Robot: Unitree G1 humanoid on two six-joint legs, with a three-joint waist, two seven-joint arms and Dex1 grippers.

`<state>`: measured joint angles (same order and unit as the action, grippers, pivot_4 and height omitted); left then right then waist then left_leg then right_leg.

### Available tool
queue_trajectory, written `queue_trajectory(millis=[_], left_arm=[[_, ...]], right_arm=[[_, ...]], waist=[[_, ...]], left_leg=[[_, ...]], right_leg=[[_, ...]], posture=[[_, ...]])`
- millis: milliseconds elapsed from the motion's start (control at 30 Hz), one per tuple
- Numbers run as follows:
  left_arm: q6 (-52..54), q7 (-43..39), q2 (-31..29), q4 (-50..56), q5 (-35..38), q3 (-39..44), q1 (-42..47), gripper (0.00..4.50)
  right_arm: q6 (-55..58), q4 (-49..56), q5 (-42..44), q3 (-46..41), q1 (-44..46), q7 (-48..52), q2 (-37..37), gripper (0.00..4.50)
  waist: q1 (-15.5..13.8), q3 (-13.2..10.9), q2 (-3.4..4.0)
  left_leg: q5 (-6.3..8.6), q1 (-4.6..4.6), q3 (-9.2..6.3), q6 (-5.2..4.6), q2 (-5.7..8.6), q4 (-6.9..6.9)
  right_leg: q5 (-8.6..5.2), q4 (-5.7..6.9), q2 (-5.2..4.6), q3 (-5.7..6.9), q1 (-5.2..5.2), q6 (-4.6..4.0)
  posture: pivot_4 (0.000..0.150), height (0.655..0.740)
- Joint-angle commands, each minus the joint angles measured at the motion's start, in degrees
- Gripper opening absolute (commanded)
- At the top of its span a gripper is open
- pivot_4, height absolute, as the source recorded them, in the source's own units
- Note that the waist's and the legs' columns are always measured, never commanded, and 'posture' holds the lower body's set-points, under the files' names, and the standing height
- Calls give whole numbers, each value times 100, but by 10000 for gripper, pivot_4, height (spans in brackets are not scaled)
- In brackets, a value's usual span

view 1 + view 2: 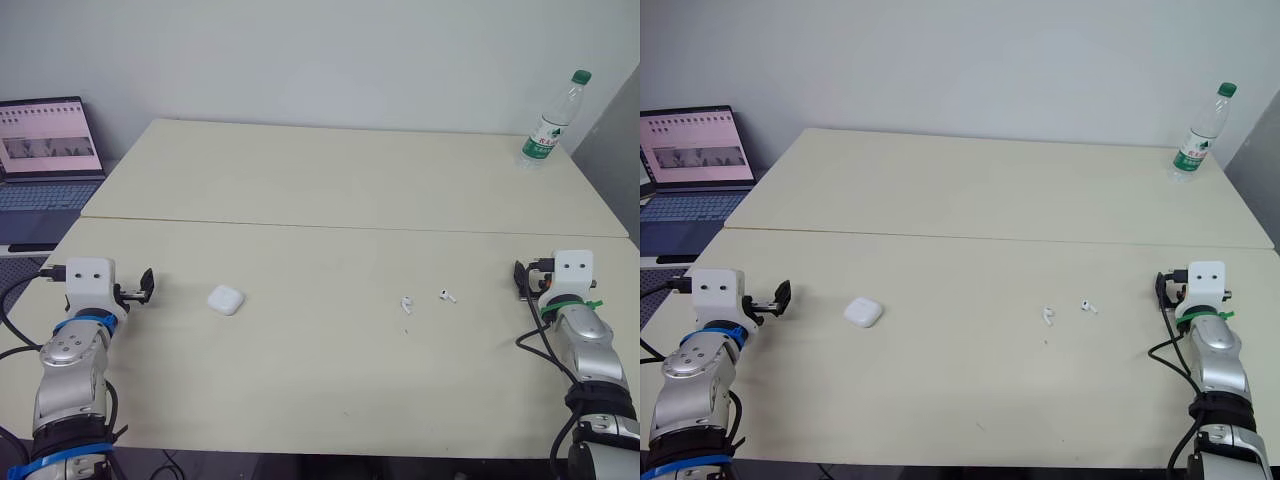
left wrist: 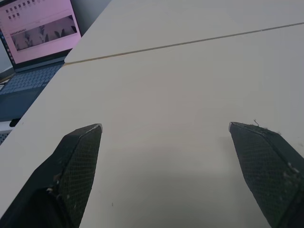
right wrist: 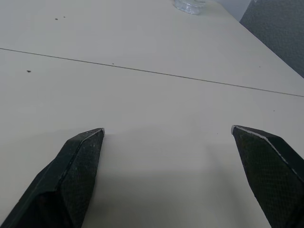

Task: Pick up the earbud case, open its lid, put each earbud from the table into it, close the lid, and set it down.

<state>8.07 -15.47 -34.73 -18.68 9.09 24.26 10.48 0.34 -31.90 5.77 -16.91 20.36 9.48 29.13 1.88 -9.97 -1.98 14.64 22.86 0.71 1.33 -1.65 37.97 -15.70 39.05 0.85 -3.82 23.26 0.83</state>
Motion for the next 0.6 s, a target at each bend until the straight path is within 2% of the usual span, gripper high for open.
queue_trajectory(millis=[33,600], left_arm=[[-111,13,-158,2,36,142,108,44874],[-128,-264,-213,165,294,252,100,44874]], right_arm=[[-88,7,-1,-125,82,-97,121,45000],[-123,-9,-3,-84,93,-100,92,45000]], waist=[[-1,0,0],[0,0,0]], left_leg=[[0,0,0,0,0,0],[0,0,0,0,0,0]], right_leg=[[0,0,0,0,0,0],[0,0,0,0,0,0]], posture=[[1500,7400],[1500,7400]])
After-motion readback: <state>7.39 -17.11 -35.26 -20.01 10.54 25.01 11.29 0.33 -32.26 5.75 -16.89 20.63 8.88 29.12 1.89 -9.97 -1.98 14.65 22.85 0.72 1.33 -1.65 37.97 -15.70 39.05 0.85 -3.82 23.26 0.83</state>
